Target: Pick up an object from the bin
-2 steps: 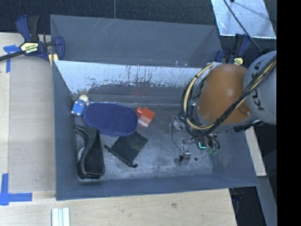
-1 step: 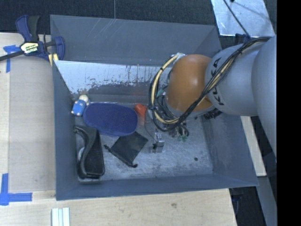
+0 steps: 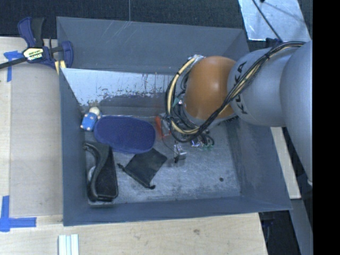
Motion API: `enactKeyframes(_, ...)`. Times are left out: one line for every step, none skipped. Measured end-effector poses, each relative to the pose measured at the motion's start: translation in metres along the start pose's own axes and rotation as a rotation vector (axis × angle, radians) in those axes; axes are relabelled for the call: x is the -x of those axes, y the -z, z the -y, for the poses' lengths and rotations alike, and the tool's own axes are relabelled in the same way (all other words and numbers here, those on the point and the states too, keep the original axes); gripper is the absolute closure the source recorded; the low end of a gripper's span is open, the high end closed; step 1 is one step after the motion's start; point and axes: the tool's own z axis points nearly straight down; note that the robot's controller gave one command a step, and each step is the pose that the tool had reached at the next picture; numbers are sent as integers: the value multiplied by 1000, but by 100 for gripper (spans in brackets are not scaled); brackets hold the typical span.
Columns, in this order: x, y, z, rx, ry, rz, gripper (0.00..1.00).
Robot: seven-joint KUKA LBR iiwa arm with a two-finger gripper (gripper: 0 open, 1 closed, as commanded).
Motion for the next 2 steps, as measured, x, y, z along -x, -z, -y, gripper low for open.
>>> enactKeyframes(1, 2, -1, 1, 0, 3, 100)
enactKeyframes(21, 136, 11, 0, 19, 4, 100)
